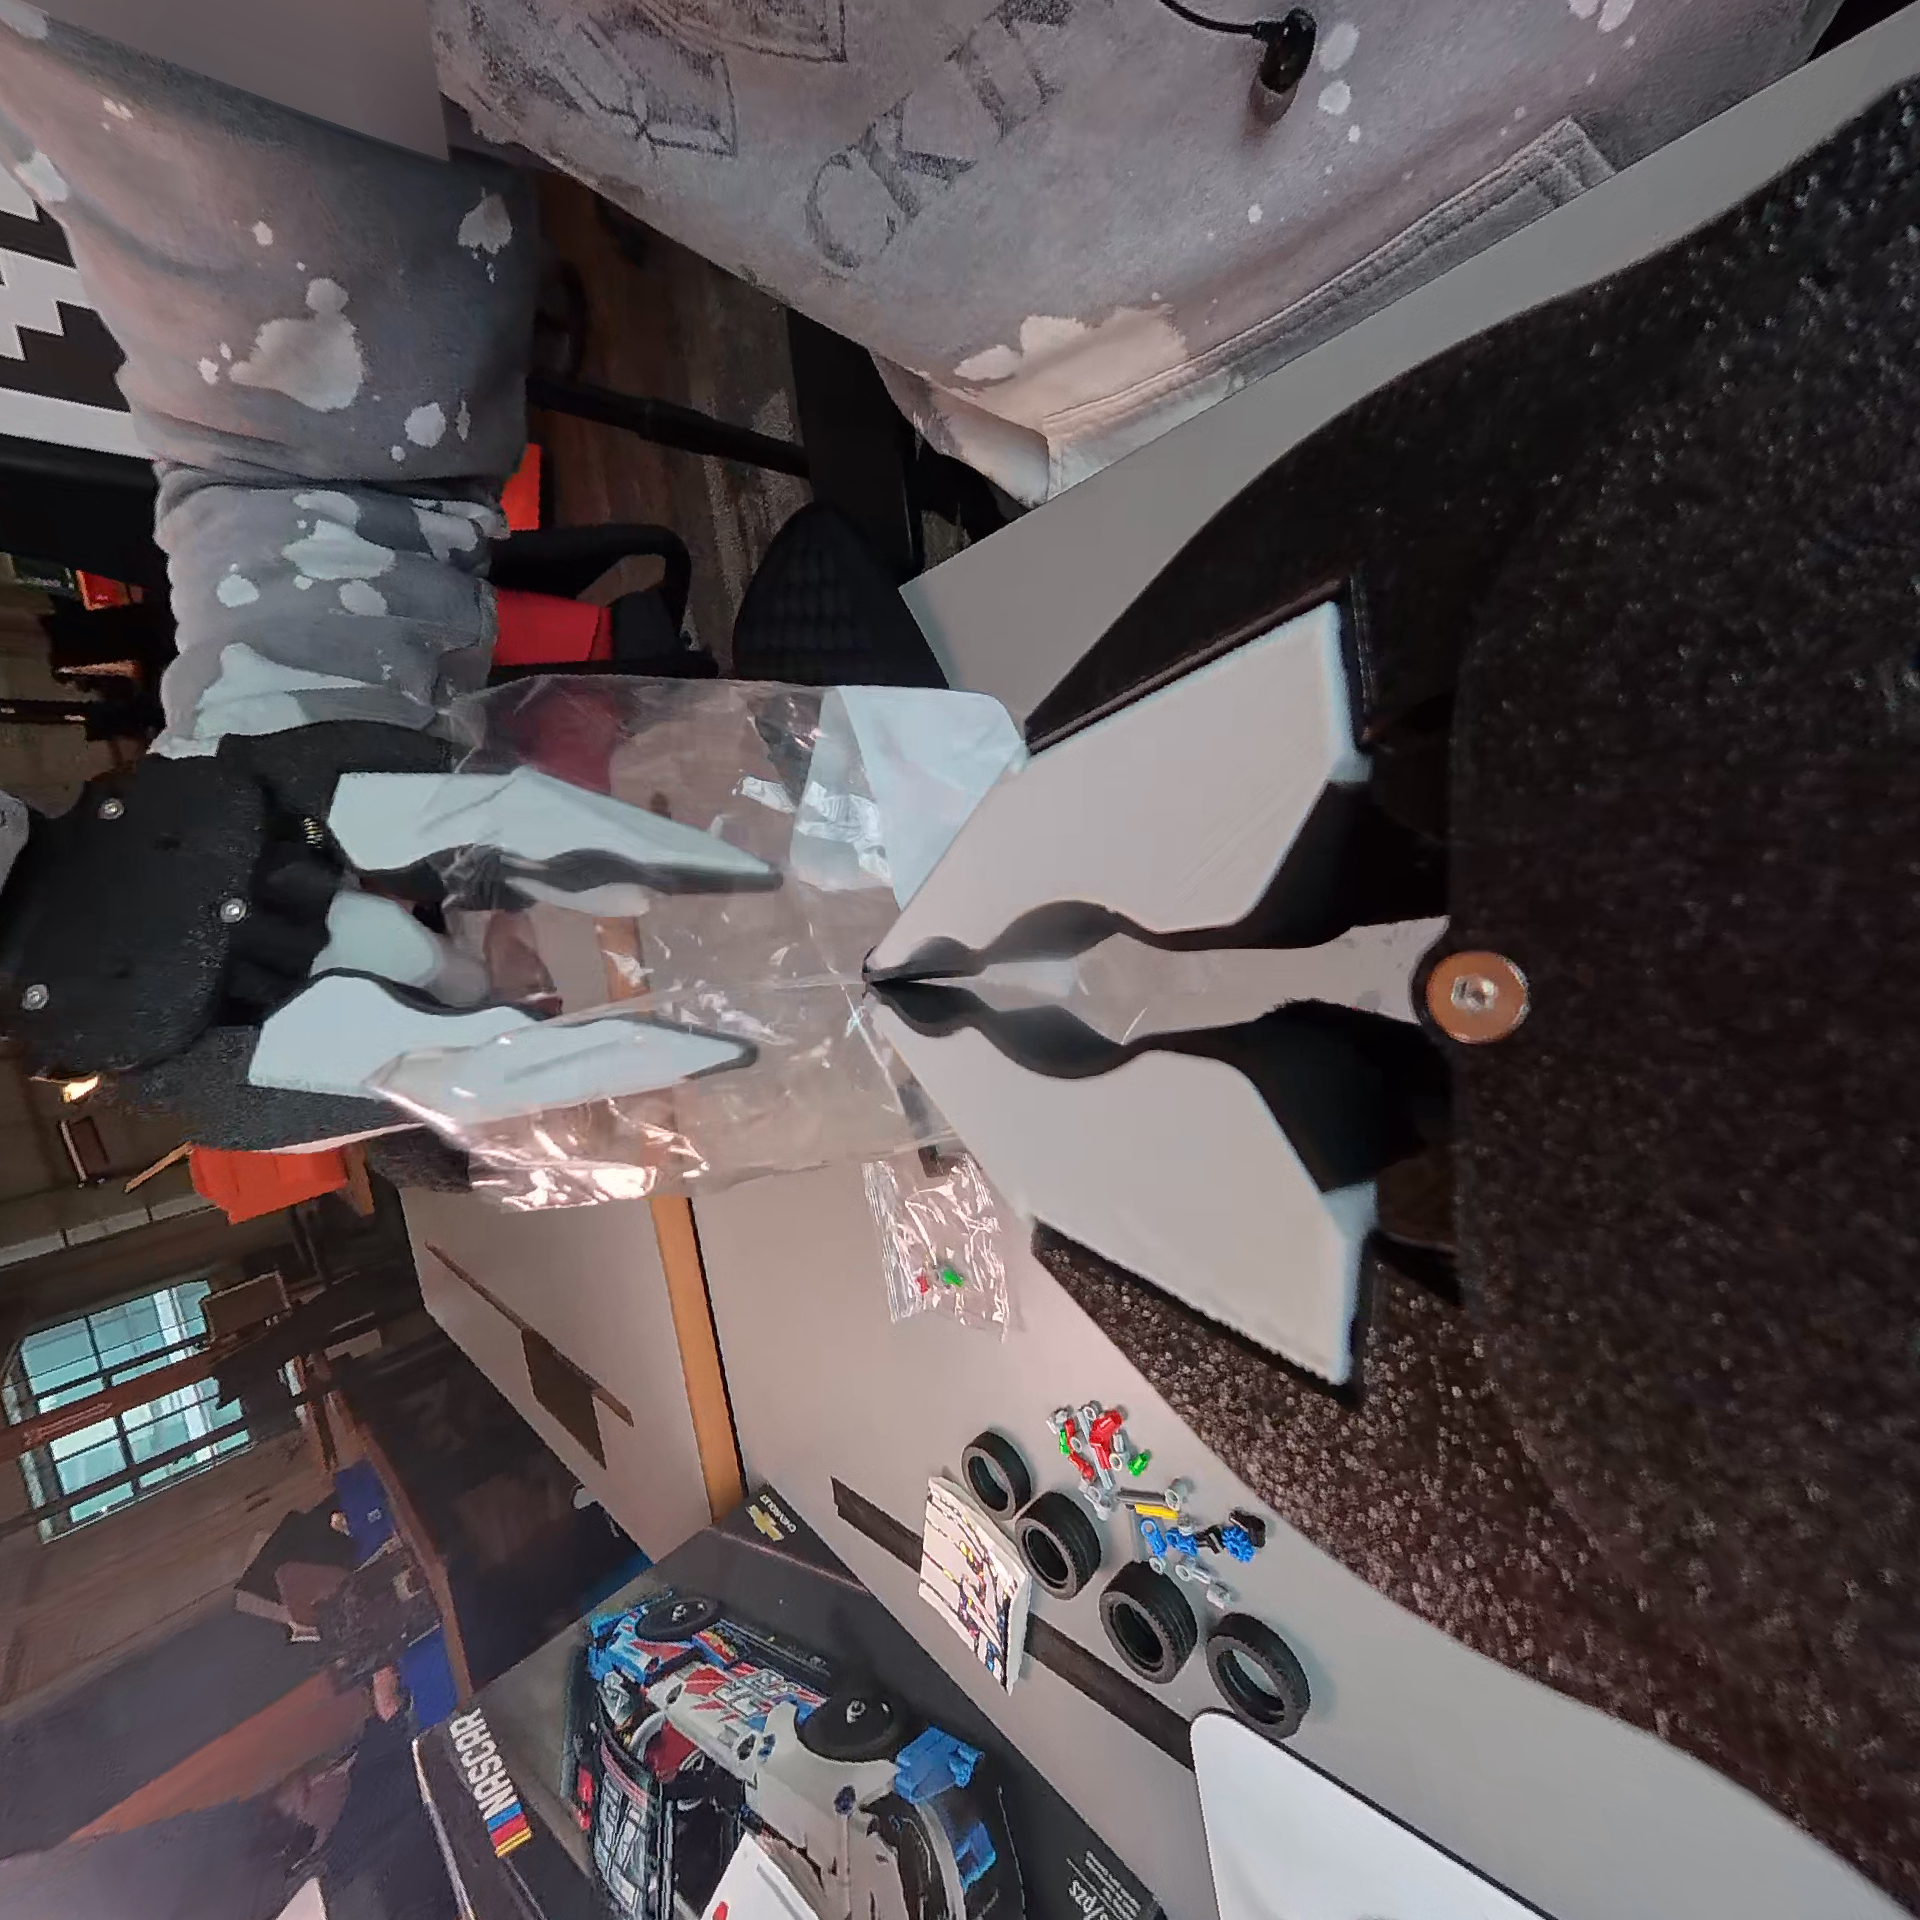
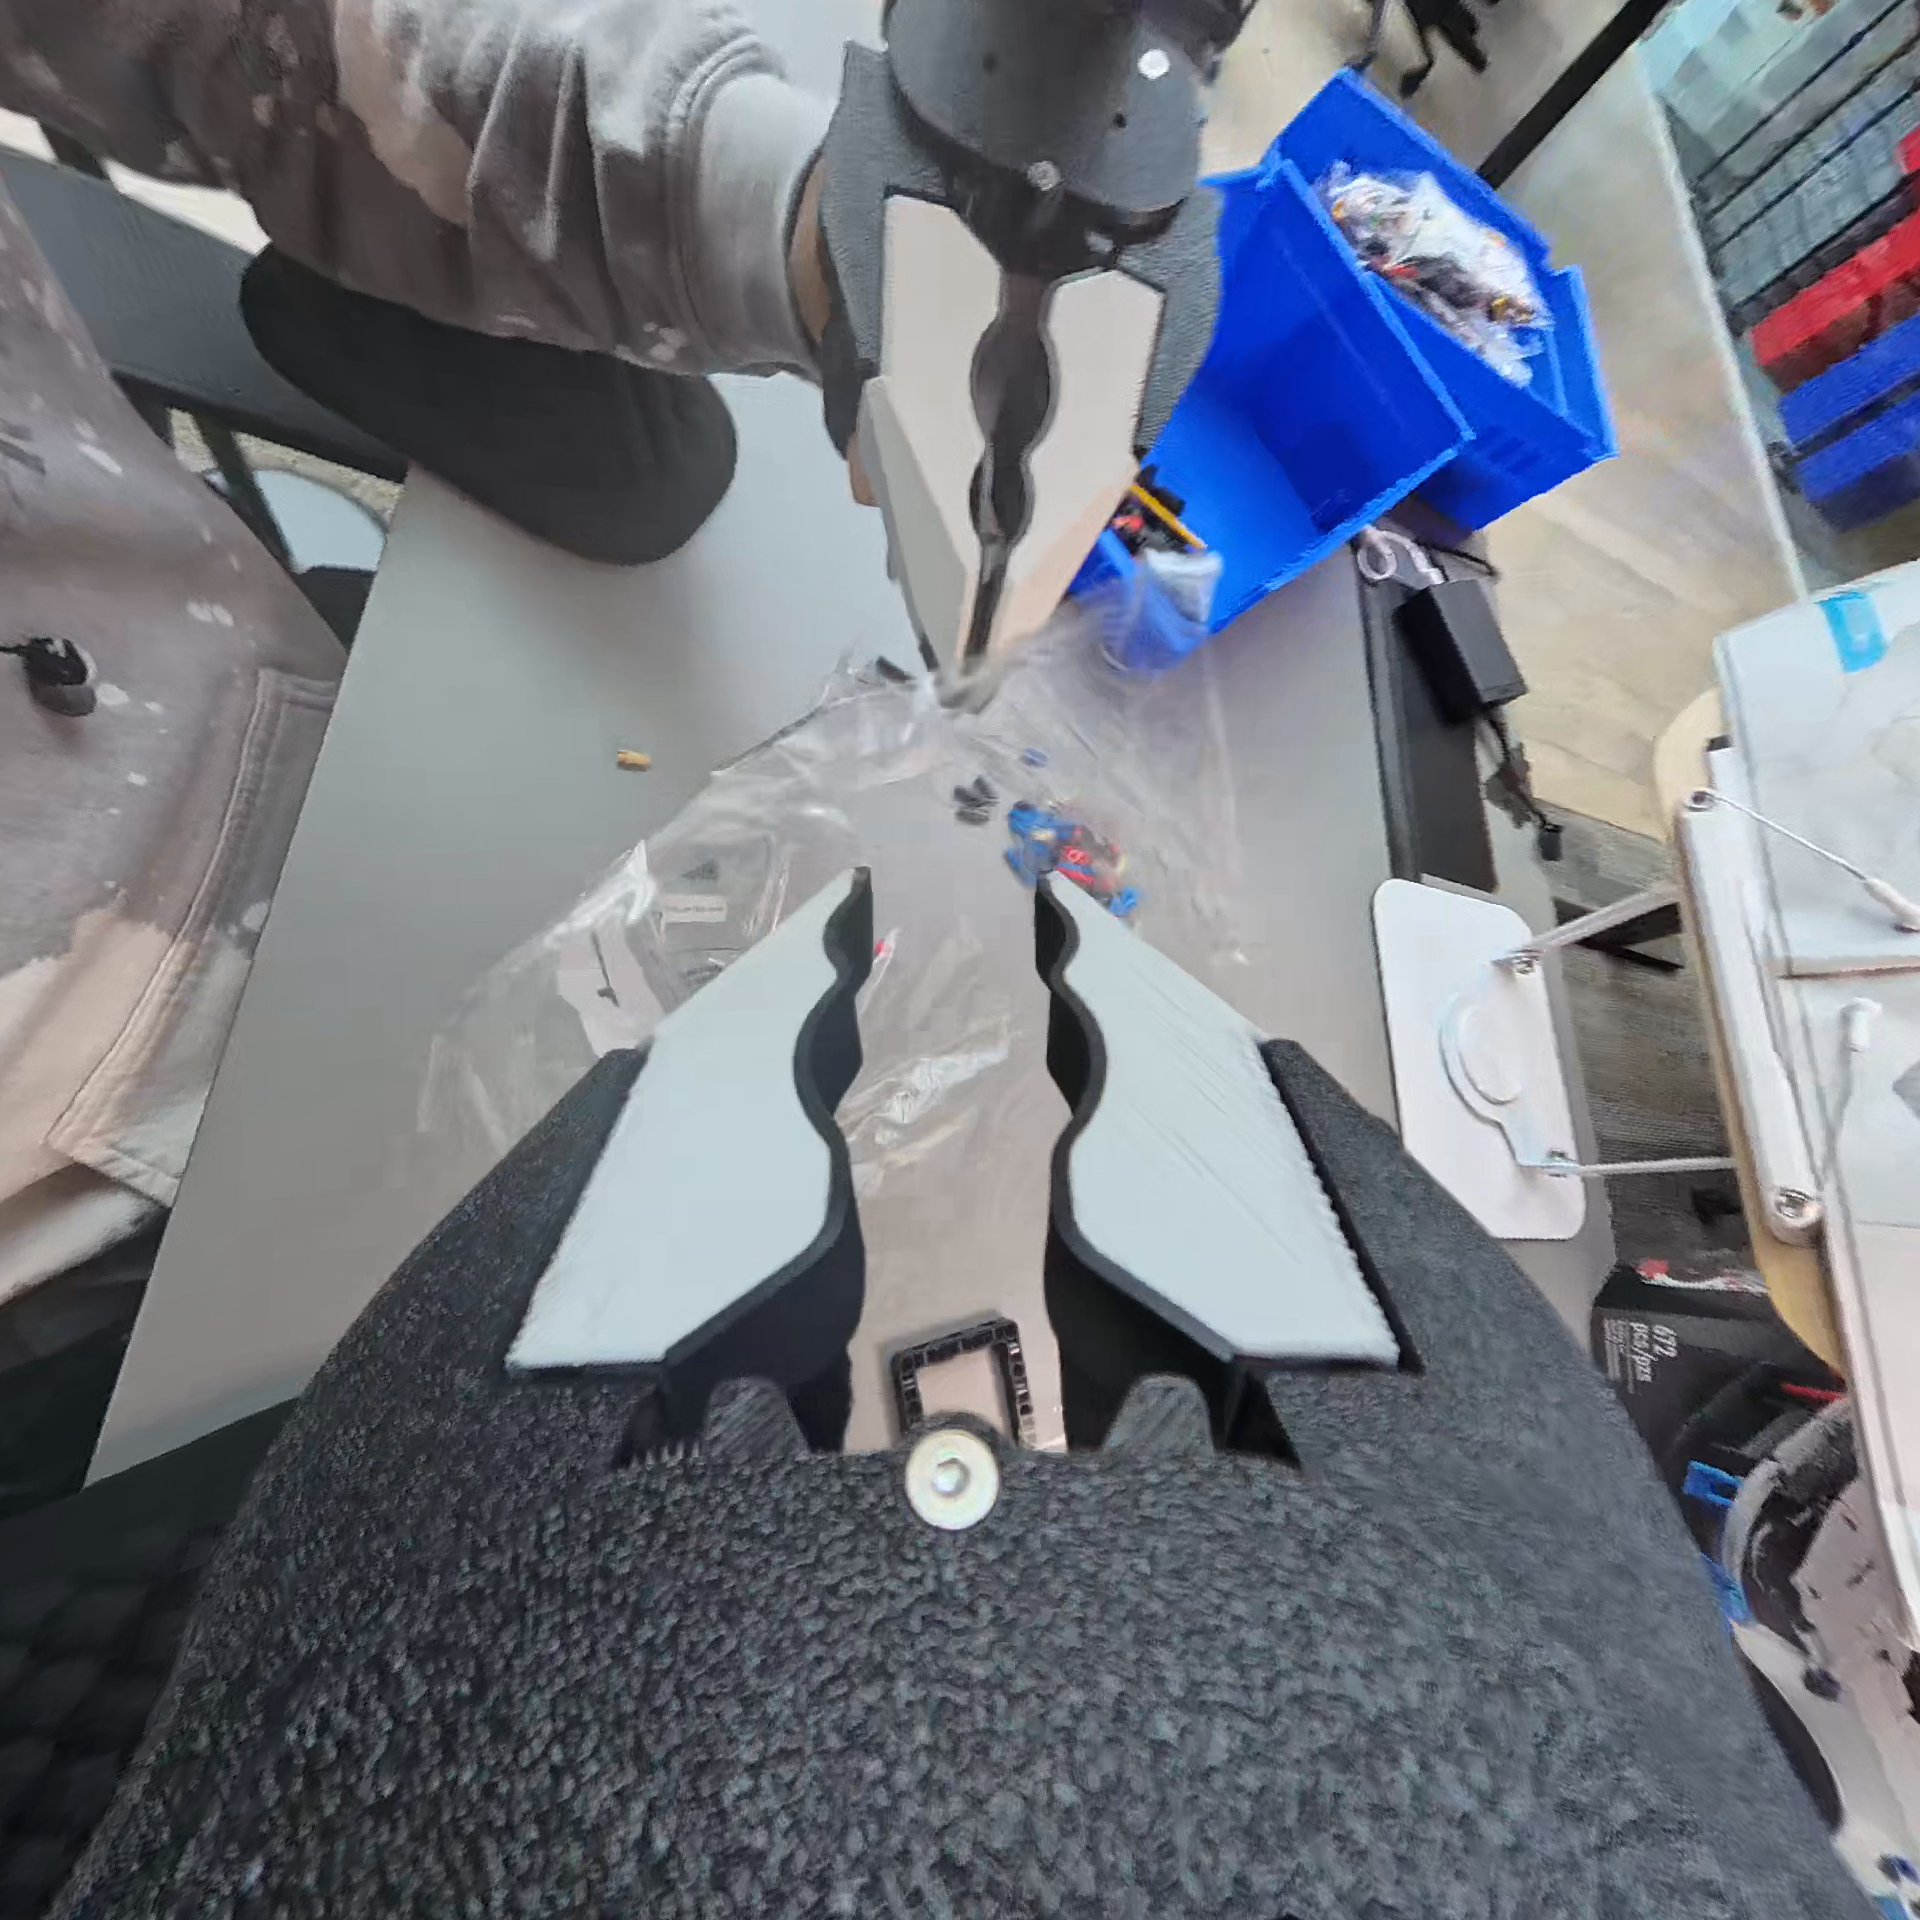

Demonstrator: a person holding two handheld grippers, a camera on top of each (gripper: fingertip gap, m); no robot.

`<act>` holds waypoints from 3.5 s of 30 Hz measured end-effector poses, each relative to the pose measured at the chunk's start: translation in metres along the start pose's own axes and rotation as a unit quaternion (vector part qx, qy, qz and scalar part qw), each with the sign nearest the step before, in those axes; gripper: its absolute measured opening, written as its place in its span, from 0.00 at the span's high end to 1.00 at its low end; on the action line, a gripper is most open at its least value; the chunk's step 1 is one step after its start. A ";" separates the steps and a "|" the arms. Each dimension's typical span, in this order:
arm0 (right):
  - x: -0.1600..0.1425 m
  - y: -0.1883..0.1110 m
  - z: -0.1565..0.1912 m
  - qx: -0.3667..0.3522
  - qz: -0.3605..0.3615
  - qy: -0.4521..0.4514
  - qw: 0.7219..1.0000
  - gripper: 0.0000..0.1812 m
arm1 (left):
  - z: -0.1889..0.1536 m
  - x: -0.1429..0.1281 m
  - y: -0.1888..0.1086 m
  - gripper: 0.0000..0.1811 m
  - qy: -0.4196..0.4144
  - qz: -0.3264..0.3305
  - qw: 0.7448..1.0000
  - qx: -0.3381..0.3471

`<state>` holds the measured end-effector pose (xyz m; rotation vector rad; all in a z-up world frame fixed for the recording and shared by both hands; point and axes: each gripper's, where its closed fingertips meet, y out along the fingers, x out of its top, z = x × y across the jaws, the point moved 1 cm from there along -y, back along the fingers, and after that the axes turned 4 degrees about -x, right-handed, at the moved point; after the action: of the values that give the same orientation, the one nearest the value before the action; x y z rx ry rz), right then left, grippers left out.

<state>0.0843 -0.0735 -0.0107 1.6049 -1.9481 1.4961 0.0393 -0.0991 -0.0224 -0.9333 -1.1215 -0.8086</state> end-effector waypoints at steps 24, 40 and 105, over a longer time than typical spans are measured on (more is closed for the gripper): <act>-0.021 0.043 -0.013 0.036 -0.314 0.242 0.917 0.95 | 0.060 -0.024 -0.086 1.00 -0.109 -0.229 0.964 0.078; -0.056 0.042 -0.041 -0.070 -0.326 0.253 0.908 1.00 | 0.076 -0.038 -0.096 1.00 -0.123 -0.230 0.961 0.088; -0.111 -0.082 -0.122 -0.380 -0.306 0.257 0.834 1.00 | 0.050 -0.101 0.087 0.81 -0.116 0.173 0.974 0.094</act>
<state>0.1441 0.0991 0.0153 1.1188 -1.2670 0.6445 0.0741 -0.0113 -0.1291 -1.0436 -1.1702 -0.3085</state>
